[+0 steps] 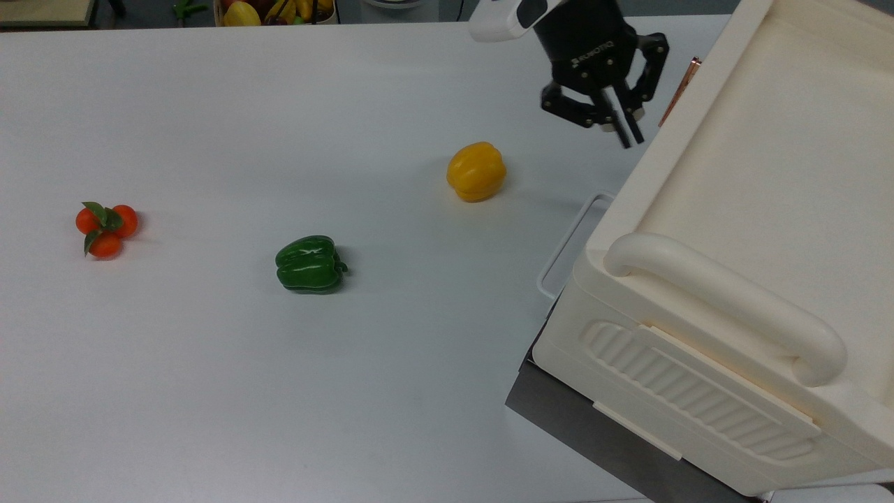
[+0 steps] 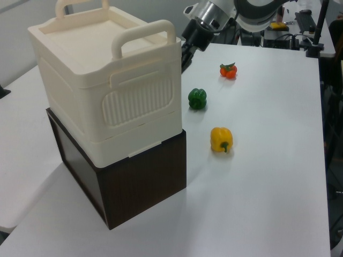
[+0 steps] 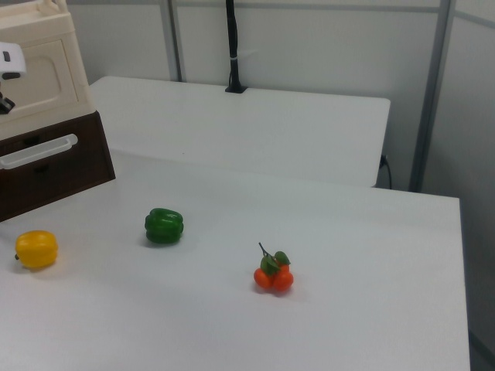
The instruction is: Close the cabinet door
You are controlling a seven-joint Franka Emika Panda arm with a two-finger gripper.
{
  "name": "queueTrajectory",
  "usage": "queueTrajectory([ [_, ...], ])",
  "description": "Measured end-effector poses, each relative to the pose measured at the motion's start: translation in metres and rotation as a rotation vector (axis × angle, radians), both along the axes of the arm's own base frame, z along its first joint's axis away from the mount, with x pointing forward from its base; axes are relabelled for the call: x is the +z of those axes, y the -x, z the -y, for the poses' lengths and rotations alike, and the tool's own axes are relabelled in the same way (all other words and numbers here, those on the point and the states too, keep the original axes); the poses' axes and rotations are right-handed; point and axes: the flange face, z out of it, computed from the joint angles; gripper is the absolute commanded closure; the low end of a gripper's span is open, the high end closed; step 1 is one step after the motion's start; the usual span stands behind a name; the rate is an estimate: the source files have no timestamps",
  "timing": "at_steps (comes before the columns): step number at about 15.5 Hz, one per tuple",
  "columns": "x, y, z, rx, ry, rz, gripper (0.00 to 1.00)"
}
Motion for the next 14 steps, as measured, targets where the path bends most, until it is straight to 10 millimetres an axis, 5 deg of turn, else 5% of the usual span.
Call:
queueTrajectory([
  [5,0.008,0.031,0.064,0.11,0.268,-0.232,0.0],
  [9,0.038,0.065,0.106,0.105,0.414,-0.337,0.0],
  [14,0.053,0.079,0.134,-0.032,0.517,-0.419,0.0],
])
